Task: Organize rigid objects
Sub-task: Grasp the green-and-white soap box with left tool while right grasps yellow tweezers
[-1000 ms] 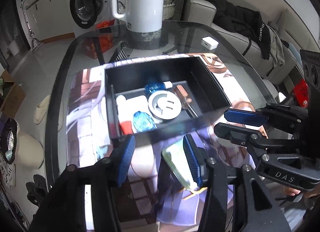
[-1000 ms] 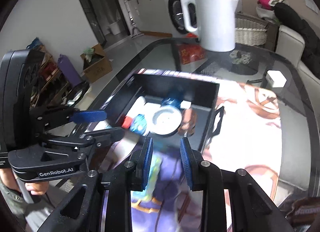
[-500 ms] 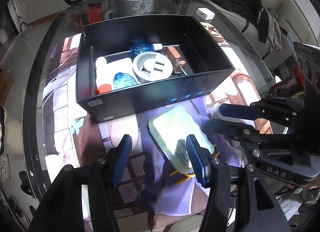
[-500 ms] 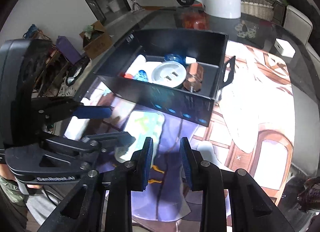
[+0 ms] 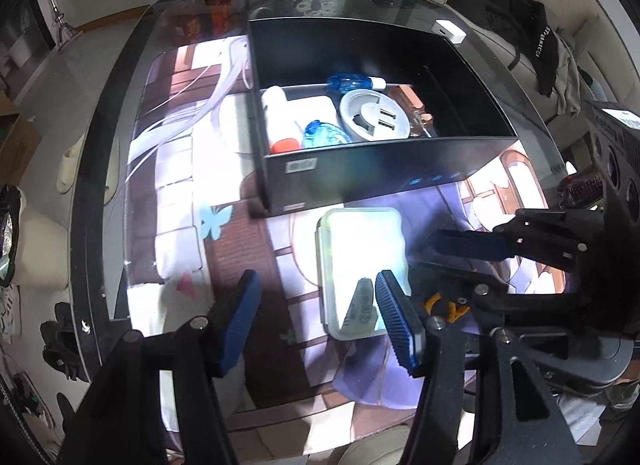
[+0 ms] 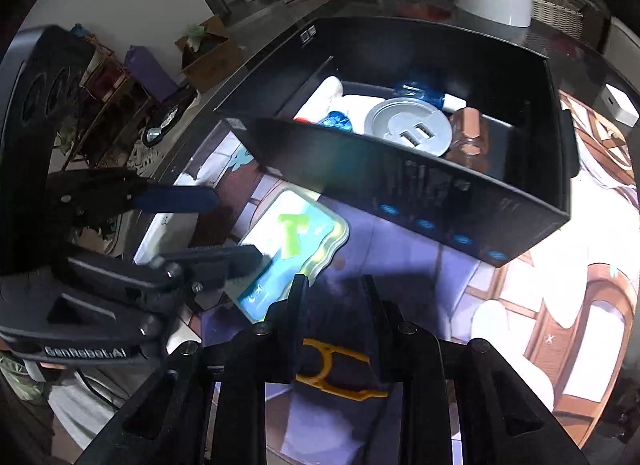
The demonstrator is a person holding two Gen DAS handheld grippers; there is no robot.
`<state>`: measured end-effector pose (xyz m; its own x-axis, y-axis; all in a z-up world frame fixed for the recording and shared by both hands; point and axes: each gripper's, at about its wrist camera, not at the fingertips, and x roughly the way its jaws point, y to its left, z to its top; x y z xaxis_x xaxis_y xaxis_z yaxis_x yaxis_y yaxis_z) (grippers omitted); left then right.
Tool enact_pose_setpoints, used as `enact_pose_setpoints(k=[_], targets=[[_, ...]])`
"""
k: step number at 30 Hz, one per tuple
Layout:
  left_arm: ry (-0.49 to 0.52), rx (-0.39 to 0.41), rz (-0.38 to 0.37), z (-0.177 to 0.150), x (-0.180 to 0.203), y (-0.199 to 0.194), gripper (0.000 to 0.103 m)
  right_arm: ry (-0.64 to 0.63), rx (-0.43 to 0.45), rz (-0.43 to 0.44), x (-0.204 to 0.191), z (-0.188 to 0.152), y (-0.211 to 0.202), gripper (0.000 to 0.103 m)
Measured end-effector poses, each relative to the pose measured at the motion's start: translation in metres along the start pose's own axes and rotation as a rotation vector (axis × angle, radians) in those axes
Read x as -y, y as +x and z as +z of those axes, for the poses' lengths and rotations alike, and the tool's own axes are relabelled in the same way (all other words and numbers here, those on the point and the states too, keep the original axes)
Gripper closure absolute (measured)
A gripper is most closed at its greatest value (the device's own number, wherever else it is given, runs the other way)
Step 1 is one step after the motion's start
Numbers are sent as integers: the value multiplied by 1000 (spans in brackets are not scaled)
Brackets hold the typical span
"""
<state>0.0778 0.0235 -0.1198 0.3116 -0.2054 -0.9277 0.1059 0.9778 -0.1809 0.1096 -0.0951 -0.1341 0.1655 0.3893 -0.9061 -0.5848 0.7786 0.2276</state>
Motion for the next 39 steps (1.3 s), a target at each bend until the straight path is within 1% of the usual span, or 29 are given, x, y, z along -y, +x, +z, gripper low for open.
enact_pose_setpoints(k=[2, 5, 7, 11, 15, 18, 24, 28, 29, 31, 33, 36, 37, 39], targets=[[0, -2, -2, -2, -1, 0, 43, -3, 6, -25, 1, -2, -6, 76], [13, -10, -3, -2, 2, 2, 43, -8, -6, -18, 2, -9, -14, 76], [16, -10, -4, -1, 7, 2, 43, -14, -14, -29, 4, -16, -17, 76], [30, 0, -5, 1, 18, 1, 43, -19, -45, -33, 7, -31, -18, 76], [39, -5, -2, 0, 22, 2, 43, -40, -49, -74, 7, -40, -15, 76], [38, -13, -2, 0, 21, 5, 43, -41, -45, -106, 11, -37, -11, 76], [38, -24, 5, 2, 19, 11, 43, -44, 4, -164, 17, -22, -5, 76], [37, -25, 6, 5, 19, 13, 43, 0, 23, -141, 25, -17, -11, 76], [36, -25, 5, 5, 19, 13, 43, 14, 23, -122, 26, -16, -13, 76], [34, -21, 2, 6, 19, 13, 42, 57, 21, -53, 28, -18, -21, 76], [38, -20, 2, 7, 21, 12, 42, 76, 14, -9, 25, -21, -23, 73], [41, -20, -1, 6, 23, 12, 42, 89, -15, 25, 21, -26, -21, 73], [44, -21, -2, 6, 24, 12, 42, 100, -25, 36, 23, -32, -21, 73], [49, -25, 1, 5, 26, 14, 42, 101, -28, 13, 25, -35, -16, 73]])
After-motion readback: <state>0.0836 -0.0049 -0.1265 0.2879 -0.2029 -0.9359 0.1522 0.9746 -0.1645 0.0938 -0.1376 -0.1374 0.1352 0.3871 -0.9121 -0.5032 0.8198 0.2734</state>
